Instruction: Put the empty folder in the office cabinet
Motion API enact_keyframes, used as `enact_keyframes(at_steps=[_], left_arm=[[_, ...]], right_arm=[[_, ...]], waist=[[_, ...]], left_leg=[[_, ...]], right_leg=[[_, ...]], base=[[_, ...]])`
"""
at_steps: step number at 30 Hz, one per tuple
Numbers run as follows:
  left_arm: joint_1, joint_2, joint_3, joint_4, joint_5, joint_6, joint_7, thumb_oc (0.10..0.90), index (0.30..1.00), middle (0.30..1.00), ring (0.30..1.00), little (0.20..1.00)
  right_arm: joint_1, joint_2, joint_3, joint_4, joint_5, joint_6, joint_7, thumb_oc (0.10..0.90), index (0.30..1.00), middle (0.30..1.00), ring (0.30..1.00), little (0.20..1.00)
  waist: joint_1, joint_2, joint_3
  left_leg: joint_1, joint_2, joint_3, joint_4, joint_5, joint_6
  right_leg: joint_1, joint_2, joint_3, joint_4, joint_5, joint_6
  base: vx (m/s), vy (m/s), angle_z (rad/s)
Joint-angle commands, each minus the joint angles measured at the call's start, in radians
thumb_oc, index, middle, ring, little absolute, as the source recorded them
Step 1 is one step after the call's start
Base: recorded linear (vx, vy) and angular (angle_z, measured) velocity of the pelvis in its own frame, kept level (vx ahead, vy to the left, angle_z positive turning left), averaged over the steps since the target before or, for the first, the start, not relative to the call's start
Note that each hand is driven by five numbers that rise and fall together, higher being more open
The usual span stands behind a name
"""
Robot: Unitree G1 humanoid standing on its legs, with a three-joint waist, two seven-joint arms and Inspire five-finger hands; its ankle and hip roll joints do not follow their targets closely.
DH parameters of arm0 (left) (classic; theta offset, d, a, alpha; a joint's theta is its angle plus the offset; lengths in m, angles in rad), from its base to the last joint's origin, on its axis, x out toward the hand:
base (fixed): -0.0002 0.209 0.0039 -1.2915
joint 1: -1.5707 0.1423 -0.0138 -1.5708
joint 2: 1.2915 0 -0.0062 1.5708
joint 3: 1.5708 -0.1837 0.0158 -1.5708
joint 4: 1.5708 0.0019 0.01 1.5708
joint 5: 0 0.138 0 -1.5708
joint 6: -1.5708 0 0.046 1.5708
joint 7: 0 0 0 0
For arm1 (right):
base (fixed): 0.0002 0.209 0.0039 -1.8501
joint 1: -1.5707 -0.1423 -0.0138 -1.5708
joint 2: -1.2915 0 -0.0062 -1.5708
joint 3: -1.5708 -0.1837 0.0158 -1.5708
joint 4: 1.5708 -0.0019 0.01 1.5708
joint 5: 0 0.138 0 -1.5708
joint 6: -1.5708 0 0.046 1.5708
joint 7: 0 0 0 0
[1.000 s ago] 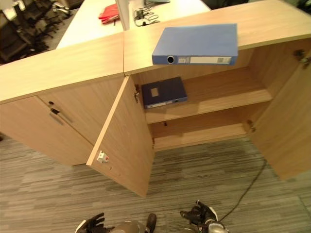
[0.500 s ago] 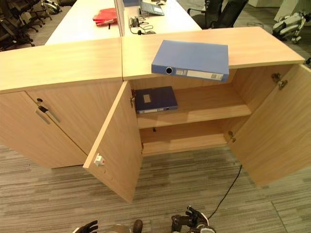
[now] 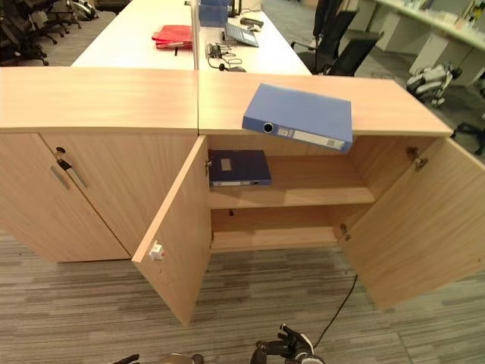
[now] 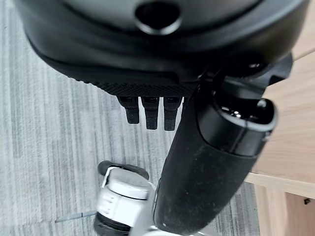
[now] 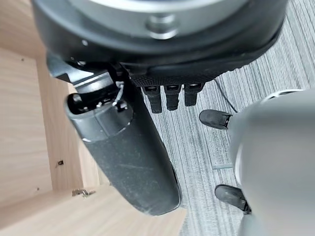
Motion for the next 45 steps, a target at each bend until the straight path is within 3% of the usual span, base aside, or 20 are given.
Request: enact_keyframes(at_steps=[1, 2, 3, 5, 9, 13, 15, 21, 24, 26, 29, 30, 31, 34, 37, 39, 40, 41, 43, 45], left_arm=[[-0.022, 0.034, 0.025, -0.004, 0.023, -0.008, 0.008, 0.800, 0.900, 0.900, 0.900, 0.900], [-0.022, 0.034, 0.025, -0.004, 0.023, -0.008, 0.008, 0.800, 0.900, 0.900, 0.900, 0.900], [-0.019, 0.041, 0.042, 0.012, 0.021, -0.001, 0.013, 0.800, 0.900, 0.900, 0.900, 0.900], [-0.014, 0.044, 0.050, 0.024, 0.022, 0.002, 0.014, 0.800, 0.900, 0.900, 0.900, 0.900], [-0.017, 0.055, 0.060, 0.030, 0.019, -0.003, 0.013, 0.800, 0.900, 0.900, 0.900, 0.900], [-0.029, 0.068, 0.072, 0.056, -0.014, -0.014, 0.027, 0.800, 0.900, 0.900, 0.900, 0.900], [-0.032, 0.077, 0.090, 0.069, -0.031, -0.019, 0.037, 0.800, 0.900, 0.900, 0.900, 0.900], [-0.038, 0.084, 0.092, 0.081, -0.026, -0.033, 0.053, 0.800, 0.900, 0.900, 0.900, 0.900], [-0.044, 0.064, 0.088, 0.075, -0.059, -0.037, 0.058, 0.800, 0.900, 0.900, 0.900, 0.900], [-0.067, 0.053, 0.075, 0.068, -0.067, -0.036, 0.056, 0.800, 0.900, 0.900, 0.900, 0.900], [-0.073, 0.052, 0.072, 0.063, -0.069, -0.038, 0.056, 0.800, 0.900, 0.900, 0.900, 0.900], [-0.080, 0.047, 0.068, 0.050, -0.071, -0.037, 0.056, 0.800, 0.900, 0.900, 0.900, 0.900], [-0.080, 0.047, 0.068, 0.050, -0.071, -0.037, 0.056, 0.800, 0.900, 0.900, 0.900, 0.900], [-0.086, 0.042, 0.060, 0.027, -0.059, -0.029, 0.050, 0.800, 0.900, 0.900, 0.900, 0.900], [-0.092, 0.035, 0.042, 0.020, -0.039, -0.027, 0.045, 0.800, 0.900, 0.900, 0.900, 0.900], [-0.094, 0.019, 0.009, 0.026, -0.006, -0.026, 0.035, 0.800, 0.900, 0.900, 0.900, 0.900], [-0.094, 0.019, 0.009, 0.026, -0.006, -0.026, 0.035, 0.800, 0.900, 0.900, 0.900, 0.900], [-0.099, 0.012, -0.010, 0.024, 0.012, -0.025, 0.030, 0.800, 0.900, 0.900, 0.900, 0.900], [-0.105, 0.011, -0.016, 0.022, 0.016, -0.025, 0.027, 0.800, 0.900, 0.900, 0.900, 0.900], [-0.123, 0.009, -0.025, 0.026, 0.019, -0.022, 0.028, 0.800, 0.900, 0.900, 0.900, 0.900]], right_arm=[[-0.063, -0.040, -0.007, -0.060, 0.001, -0.023, 0.005, 0.800, 0.900, 0.900, 0.900, 0.900], [-0.064, -0.040, -0.007, -0.060, 0.001, -0.023, 0.005, 0.800, 0.900, 0.900, 0.900, 0.900], [-0.076, -0.036, -0.019, -0.057, -0.007, -0.017, 0.007, 0.800, 0.900, 0.900, 0.900, 0.900], [-0.076, -0.033, -0.027, -0.054, -0.010, -0.014, 0.006, 0.800, 0.900, 0.900, 0.900, 0.900], [-0.074, -0.032, -0.038, -0.061, 0.012, -0.015, 0.006, 0.800, 0.900, 0.900, 0.900, 0.900], [-0.092, -0.052, -0.076, -0.044, 0.052, -0.018, -0.004, 0.800, 0.900, 0.900, 0.900, 0.900], [-0.104, -0.051, -0.088, -0.044, 0.055, -0.014, -0.007, 0.800, 0.900, 0.900, 0.900, 0.900], [-0.088, -0.061, -0.082, -0.051, 0.042, -0.015, -0.003, 0.800, 0.900, 0.900, 0.900, 0.900], [-0.074, -0.091, -0.071, -0.049, 0.039, -0.022, -0.003, 0.800, 0.900, 0.900, 0.900, 0.900], [-0.089, -0.111, -0.063, -0.051, 0.054, -0.034, -0.010, 0.800, 0.900, 0.900, 0.900, 0.900], [-0.090, -0.121, -0.056, -0.061, 0.058, -0.036, -0.008, 0.800, 0.900, 0.900, 0.900, 0.900], [-0.091, -0.135, -0.052, -0.069, 0.057, -0.038, -0.007, 0.800, 0.900, 0.900, 0.900, 0.900], [-0.091, -0.135, -0.052, -0.069, 0.057, -0.038, -0.007, 0.800, 0.900, 0.900, 0.900, 0.900], [-0.097, -0.160, -0.073, -0.068, 0.071, -0.039, -0.014, 0.800, 0.900, 0.900, 0.900, 0.900], [-0.096, -0.164, -0.082, -0.061, 0.076, -0.038, -0.017, 0.800, 0.900, 0.900, 0.900, 0.900], [-0.087, -0.168, -0.086, -0.060, 0.081, -0.038, -0.012, 0.800, 0.900, 0.900, 0.900, 0.900], [-0.087, -0.168, -0.086, -0.060, 0.081, -0.038, -0.012, 0.800, 0.900, 0.900, 0.900, 0.900], [-0.084, -0.167, -0.080, -0.062, 0.077, -0.040, -0.016, 0.800, 0.900, 0.900, 0.900, 0.900], [-0.085, -0.165, -0.073, -0.063, 0.074, -0.041, -0.017, 0.800, 0.900, 0.900, 0.900, 0.900], [-0.095, -0.150, -0.037, -0.066, 0.052, -0.043, -0.029, 0.800, 0.900, 0.900, 0.900, 0.900]], waist=[[0.037, 0.074, 0.070], [0.038, 0.072, 0.070], [0.048, 0.089, 0.105], [0.057, 0.084, 0.106], [0.075, 0.065, 0.108], [0.078, 0.065, 0.073], [0.064, 0.074, 0.059], [0.012, 0.069, 0.026], [-0.027, 0.115, 0.025], [-0.034, 0.123, 0.038], [-0.033, 0.122, 0.041], [-0.036, 0.119, 0.046], [-0.037, 0.119, 0.045], [-0.060, 0.126, 0.035], [-0.071, 0.134, 0.027], [-0.076, 0.131, 0.012], [-0.078, 0.129, 0.009], [-0.073, 0.122, 0.014], [-0.073, 0.120, 0.015], [-0.048, 0.124, 0.028]], left_leg=[[0.063, 0.032, -0.027, -0.073, -0.023, 0.029], [0.062, 0.030, -0.026, -0.072, -0.024, 0.030], [0.098, 0.046, -0.022, -0.077, -0.032, 0.046], [0.123, 0.044, -0.013, -0.088, -0.043, 0.048], [0.142, 0.043, -0.041, -0.087, -0.075, 0.028], [0.098, 0.097, -0.111, -0.044, -0.125, -0.030], [0.123, 0.167, -0.135, -0.083, -0.135, -0.068], [0.158, 0.263, -0.167, -0.157, -0.126, -0.123], [0.114, 0.333, -0.210, -0.128, -0.031, -0.147], [0.056, 0.344, -0.226, -0.095, 0.138, -0.166], [0.048, 0.356, -0.216, -0.080, 0.226, -0.167], [0.019, 0.376, -0.164, -0.073, 0.310, -0.160], [0.018, 0.376, -0.164, -0.073, 0.310, -0.160], [-0.003, 0.434, 0.048, -0.097, 0.367, -0.145], [-0.013, 0.387, 0.047, -0.104, 0.308, -0.133], [-0.037, 0.251, -0.007, -0.133, 0.143, -0.101], [-0.043, 0.248, -0.009, -0.132, 0.145, -0.100], [-0.066, 0.166, -0.026, -0.154, 0.073, -0.086], [-0.090, 0.124, -0.038, -0.160, 0.071, -0.079], [-0.168, 0.021, -0.062, -0.207, 0.127, -0.068]], right_leg=[[-0.062, 0.035, -0.101, 0.348, -0.127, 0.107], [-0.065, 0.032, -0.099, 0.354, -0.130, 0.108], [-0.125, 0.007, -0.155, 0.510, -0.042, 0.154], [-0.119, -0.029, -0.181, 0.502, -0.022, 0.154], [-0.061, -0.108, -0.154, 0.345, -0.054, 0.131], [-0.051, -0.255, -0.053, 0.075, 0.112, 0.136], [-0.074, -0.272, -0.049, 0.022, 0.195, 0.154], [-0.088, -0.217, -0.029, 0.031, 0.097, 0.154], [-0.116, -0.158, -0.032, 0.100, -0.030, 0.122], [-0.116, -0.120, -0.063, 0.092, -0.068, 0.090], [-0.107, -0.102, -0.080, 0.088, -0.082, 0.075], [-0.088, -0.088, -0.109, 0.067, -0.094, 0.064], [-0.089, -0.089, -0.109, 0.067, -0.094, 0.064], [-0.061, -0.051, -0.148, 0.042, -0.134, 0.030], [-0.057, -0.036, -0.147, 0.036, -0.146, 0.023], [-0.031, -0.017, -0.128, -0.003, -0.154, 0.015], [-0.034, -0.020, -0.130, -0.003, -0.152, 0.016], [-0.009, -0.008, -0.124, -0.030, -0.156, 0.010], [-0.005, -0.004, -0.126, -0.041, -0.154, 0.008], [0.021, 0.034, -0.116, -0.067, -0.148, 0.002]], base=[[-0.05, 0.106, 0.18], [-0.07, 0.101, 0.01], [-0.04, 0.041, -0.18], [0.07, -0.004, -0.33], [0.13, -0.114, 0.15], [0.25, -0.304, 0.26], [0.45, -0.401, 0.34], [0.38, -0.258, 0.42], [0.43, -0.344, 0.48], [0.34, -0.427, 0.35], [0.26, -0.278, 0.25], [0.14, -0.179, -0.10], [0.27, -0.361, -0.05], [0.17, -0.256, 0.35], [0.11, -0.126, 0.32], [0.15, -0.127, 0.19], [0.16, -0.147, 0.12], [0.08, -0.084, 0.11], [0.07, -0.068, 0.08], [0.12, -0.032, 0.18]])
